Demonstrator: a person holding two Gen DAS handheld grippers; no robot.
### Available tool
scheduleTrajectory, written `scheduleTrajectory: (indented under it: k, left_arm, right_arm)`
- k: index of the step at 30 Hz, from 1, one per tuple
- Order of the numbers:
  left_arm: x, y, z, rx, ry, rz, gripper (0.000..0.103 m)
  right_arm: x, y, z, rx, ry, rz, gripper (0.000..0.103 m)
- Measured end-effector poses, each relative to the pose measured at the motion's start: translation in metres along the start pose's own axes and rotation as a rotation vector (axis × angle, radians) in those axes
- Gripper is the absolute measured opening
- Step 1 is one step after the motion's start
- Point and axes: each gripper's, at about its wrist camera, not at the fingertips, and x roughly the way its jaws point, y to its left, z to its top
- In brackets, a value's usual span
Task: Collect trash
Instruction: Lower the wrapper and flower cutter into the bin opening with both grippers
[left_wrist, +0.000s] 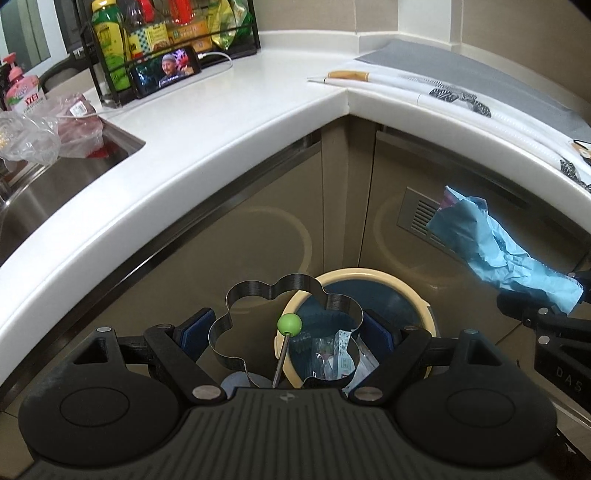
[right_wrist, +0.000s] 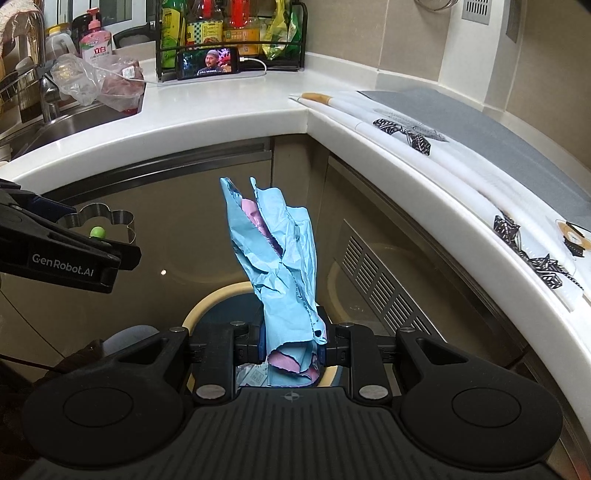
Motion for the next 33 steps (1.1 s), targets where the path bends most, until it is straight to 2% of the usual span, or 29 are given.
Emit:
scheduleTrajectory:
  k: [21,33]
  left_arm:
    - [0.052,0.002,0.003,-0.016,0.103,-0.008,0.088]
    - [0.092,-0.005,0.005,-0.005,0.173,-0.023,0.088]
  right_arm:
    - [0.047,0.003,0.006,-0.025,0.105,0.019,0.026]
    - [0.084,0.003,0.008,0.001,0.173,0.026,0.026]
